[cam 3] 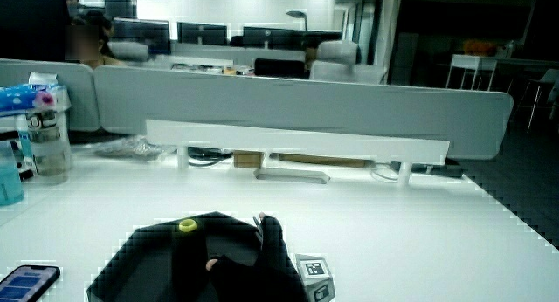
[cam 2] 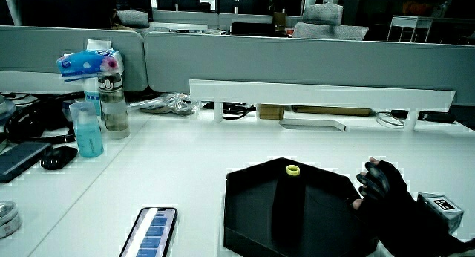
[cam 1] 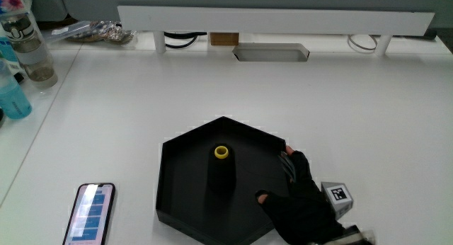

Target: Pick sewing from plate

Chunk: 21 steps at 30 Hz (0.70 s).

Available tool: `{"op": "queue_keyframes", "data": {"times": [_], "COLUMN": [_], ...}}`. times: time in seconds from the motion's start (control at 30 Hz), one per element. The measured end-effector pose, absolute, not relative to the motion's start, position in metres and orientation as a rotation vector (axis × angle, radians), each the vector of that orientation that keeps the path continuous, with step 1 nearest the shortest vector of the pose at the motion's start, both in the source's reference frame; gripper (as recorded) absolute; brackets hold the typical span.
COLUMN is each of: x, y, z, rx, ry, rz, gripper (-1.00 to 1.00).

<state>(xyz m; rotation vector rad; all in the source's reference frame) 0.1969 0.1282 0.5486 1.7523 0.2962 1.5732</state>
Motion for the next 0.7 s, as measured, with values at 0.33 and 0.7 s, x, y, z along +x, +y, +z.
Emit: {"op": "queue_keyframes", "data": {"times": [0.33, 0.7], "x": [0.152, 0.121], "y": [0.094, 0.081], "z": [0.561, 0.594], "rx": [1.702, 1.757], "ry": [0.322, 0.33], "rz": [1.401, 1.241], "gripper": [0.0, 0.0]}}
